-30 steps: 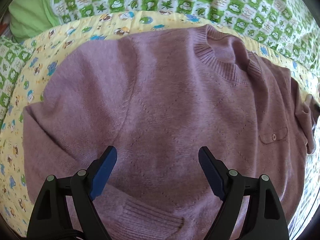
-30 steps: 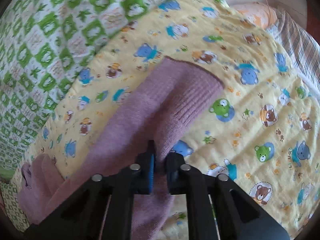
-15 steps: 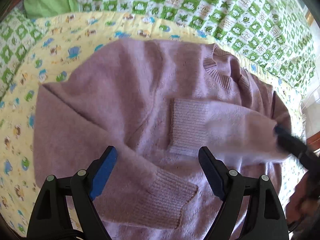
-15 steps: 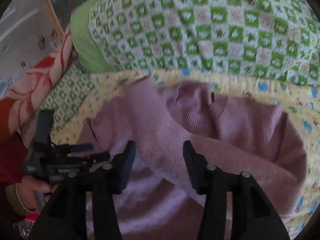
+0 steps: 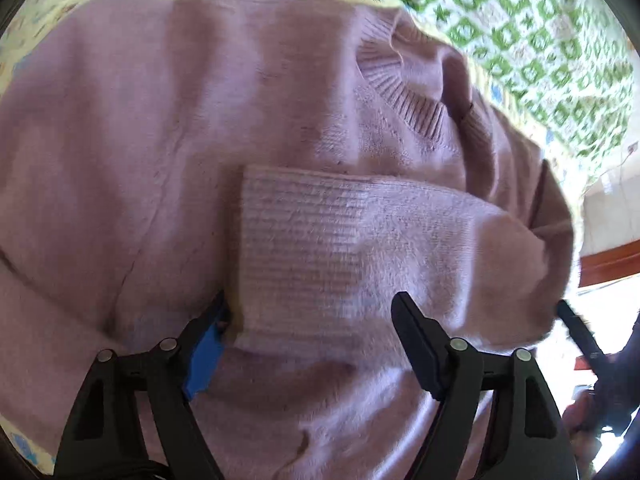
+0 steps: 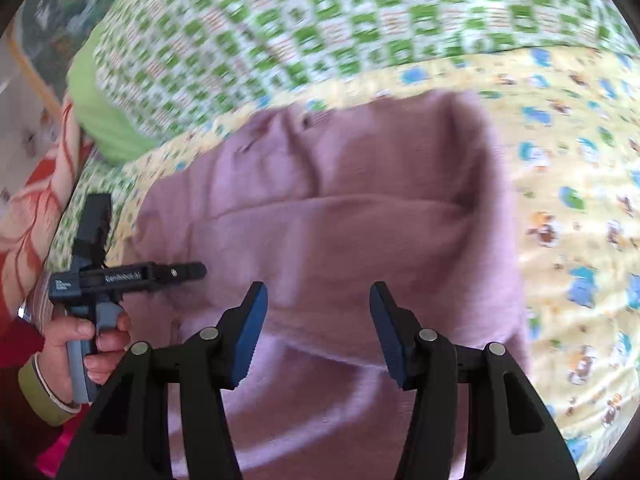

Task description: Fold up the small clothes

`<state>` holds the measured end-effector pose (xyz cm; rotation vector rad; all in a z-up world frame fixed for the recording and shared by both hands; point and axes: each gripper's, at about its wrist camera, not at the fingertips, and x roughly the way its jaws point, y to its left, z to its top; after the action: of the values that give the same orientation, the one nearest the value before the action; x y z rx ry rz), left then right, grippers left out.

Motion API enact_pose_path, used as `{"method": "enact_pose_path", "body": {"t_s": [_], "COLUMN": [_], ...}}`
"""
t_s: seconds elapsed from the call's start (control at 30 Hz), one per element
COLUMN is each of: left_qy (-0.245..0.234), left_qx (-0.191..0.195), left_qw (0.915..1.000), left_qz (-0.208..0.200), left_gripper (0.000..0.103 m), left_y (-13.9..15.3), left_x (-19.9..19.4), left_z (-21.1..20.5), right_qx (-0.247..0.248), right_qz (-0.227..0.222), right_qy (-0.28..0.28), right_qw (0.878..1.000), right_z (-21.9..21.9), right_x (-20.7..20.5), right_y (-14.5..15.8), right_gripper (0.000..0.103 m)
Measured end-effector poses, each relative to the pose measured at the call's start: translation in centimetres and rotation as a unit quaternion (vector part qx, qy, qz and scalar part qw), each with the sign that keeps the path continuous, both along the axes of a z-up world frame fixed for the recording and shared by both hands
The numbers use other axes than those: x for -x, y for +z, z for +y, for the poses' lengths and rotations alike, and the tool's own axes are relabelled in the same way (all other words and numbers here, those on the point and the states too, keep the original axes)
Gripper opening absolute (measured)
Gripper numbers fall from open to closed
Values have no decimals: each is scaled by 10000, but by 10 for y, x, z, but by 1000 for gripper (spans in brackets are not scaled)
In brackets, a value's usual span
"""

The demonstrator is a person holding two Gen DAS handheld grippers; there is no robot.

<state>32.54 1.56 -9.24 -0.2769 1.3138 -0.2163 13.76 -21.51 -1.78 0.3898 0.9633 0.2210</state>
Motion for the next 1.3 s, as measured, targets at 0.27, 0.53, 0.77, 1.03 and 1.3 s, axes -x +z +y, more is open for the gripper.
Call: {"method": "enact_pose_path", "body": {"t_s": [0.27, 0.53, 0.77, 1.03, 1.3], "left_qy": [-31, 655, 1003, 420, 354], "left_qx": [316, 57, 217, 725, 299], "left_qw": [9906, 9894, 9788, 9593, 9739], "left_qz": [-1332, -1293, -1770, -2696, -2223], "left_gripper": [8, 8, 8, 8, 8], "left_y": [86, 69, 83, 155, 97], "left_x": [30, 49, 74, 67, 45], "left_z": [17, 79, 107, 65, 50], "right_qx": [122, 350, 279, -245, -259], "right_qz": [-157, 86, 420, 500, 180], "right_qy": [-609, -1332, -1086, -881, -1752], "right_qw": [9979, 9904, 9928, 9946, 9840], "right_z": [-30, -77, -75, -75, -138], "right_x": [3, -11, -51, -86, -87], "right_y": [14, 7, -26, -54, -34], "right_gripper": [55, 55, 56, 8, 6]}}
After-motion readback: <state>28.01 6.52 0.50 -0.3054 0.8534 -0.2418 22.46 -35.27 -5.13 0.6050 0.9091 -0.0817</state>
